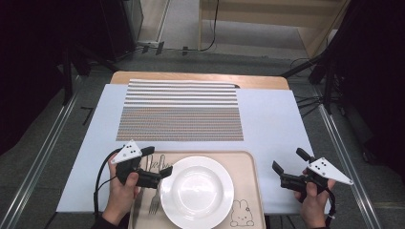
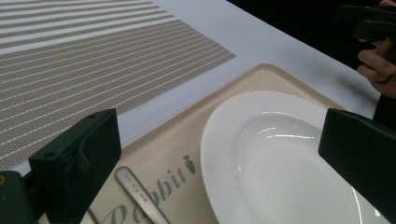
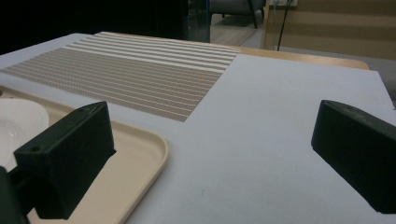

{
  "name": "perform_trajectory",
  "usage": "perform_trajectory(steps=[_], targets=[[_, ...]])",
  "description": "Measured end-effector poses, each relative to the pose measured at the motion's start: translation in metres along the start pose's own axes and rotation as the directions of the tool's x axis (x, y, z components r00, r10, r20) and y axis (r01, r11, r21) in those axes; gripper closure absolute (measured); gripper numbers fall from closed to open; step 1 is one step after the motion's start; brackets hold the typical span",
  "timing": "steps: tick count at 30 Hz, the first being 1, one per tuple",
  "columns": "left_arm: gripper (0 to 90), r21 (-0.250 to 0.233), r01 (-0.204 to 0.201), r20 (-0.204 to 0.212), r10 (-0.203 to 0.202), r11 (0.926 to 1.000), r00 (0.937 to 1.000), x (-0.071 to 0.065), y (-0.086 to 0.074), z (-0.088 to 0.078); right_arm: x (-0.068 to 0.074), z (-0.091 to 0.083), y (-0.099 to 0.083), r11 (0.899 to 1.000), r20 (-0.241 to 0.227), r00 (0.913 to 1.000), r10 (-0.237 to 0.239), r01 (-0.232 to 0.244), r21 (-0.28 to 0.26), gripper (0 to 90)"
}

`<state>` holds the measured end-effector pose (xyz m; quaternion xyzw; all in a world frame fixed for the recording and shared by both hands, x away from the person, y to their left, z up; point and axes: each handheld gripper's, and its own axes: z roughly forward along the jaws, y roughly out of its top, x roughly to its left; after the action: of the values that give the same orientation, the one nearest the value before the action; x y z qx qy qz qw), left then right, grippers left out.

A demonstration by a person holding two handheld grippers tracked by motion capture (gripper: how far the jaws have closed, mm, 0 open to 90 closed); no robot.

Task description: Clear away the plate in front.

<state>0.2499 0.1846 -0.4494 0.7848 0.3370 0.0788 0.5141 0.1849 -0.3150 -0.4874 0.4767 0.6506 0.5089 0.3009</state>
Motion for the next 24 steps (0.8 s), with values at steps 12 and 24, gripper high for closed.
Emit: perform_trajectory(steps=[12,24], targets=[[0.0,-0.052,0.004,-0.043,-0.006,0.9987,0.9991,0.014,-0.005,-0.022,0.001,0.001,0.000,1.000,0.002,1.0000,0.001,-0.001,0.002,0.0],[0.0,-0.090,0.009,-0.089,-0.017,0.9959,0.9959,0.029,-0.009,-0.042,0.000,0.001,0.000,1.000,0.002,1.0000,0.002,-0.002,0.002,0.0]])
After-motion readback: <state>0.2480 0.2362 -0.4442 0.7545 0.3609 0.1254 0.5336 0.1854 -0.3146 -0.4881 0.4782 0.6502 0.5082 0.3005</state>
